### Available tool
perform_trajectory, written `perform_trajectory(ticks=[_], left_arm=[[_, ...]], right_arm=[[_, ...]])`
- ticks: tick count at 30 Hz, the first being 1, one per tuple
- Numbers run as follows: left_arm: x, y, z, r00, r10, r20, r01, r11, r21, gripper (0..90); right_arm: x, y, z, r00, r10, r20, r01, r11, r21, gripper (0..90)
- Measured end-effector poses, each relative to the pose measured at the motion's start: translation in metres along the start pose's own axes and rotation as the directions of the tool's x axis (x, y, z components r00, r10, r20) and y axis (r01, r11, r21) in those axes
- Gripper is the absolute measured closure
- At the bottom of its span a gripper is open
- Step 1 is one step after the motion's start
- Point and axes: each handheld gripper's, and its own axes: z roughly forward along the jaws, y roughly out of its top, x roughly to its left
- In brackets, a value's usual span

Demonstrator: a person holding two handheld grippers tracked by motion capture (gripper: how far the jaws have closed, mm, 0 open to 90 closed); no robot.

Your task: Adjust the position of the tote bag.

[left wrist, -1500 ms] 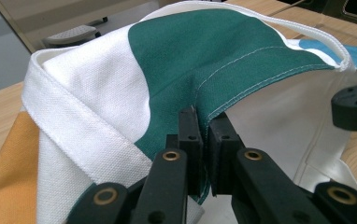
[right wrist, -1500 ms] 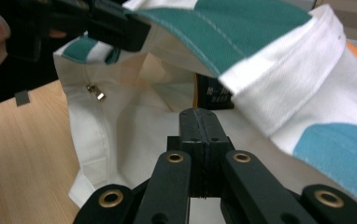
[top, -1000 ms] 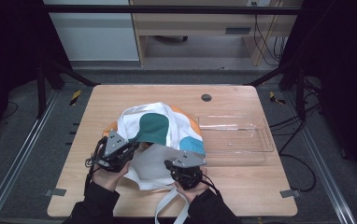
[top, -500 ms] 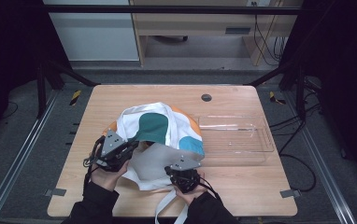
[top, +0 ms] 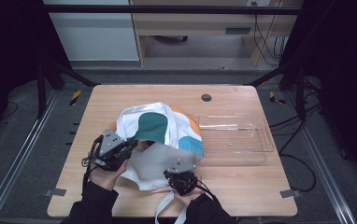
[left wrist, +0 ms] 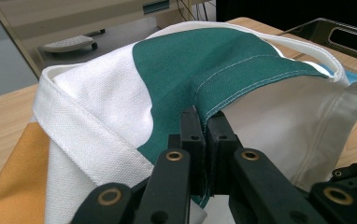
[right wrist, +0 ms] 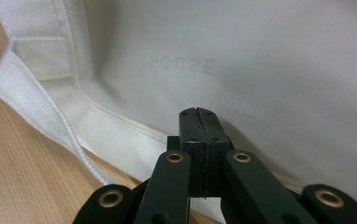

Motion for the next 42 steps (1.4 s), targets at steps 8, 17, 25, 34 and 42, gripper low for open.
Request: perform_trajectory(ticks=[8,17,25,34,42], left_arm=[[0.0,0.0,0.0,1.0,0.001,0.0,-0.001,1.0,-0.007,87.6],[0.001,0.003,-0.002,1.0,-0.006,-0.001,0.006,0.9998,-0.016,87.7],[0.003,0.008,-0.003,1.0,-0.005,0.002,0.005,0.9997,-0.023,87.8],[0.009,0.019,-0.004,0.9999,-0.012,-0.005,0.012,0.9988,-0.048,87.9],[0.013,0.039,-0.005,0.9996,-0.01,-0.025,0.008,0.9975,-0.07,88.0]], right_arm=[[-0.001,-0.003,0.004,0.9999,0.001,0.011,-0.002,1.0,0.016,90.0],[0.0,-0.005,0.006,0.9999,-0.008,0.014,0.008,1.0,0.025,90.0],[0.002,-0.006,0.006,0.9997,-0.01,0.023,0.009,1.0,0.017,90.0],[0.003,-0.006,0.007,0.9993,-0.02,0.032,0.02,1.0,0.016,90.0],[0.003,-0.006,0.007,0.9991,-0.024,0.035,0.024,1.0,0.016,90.0]])
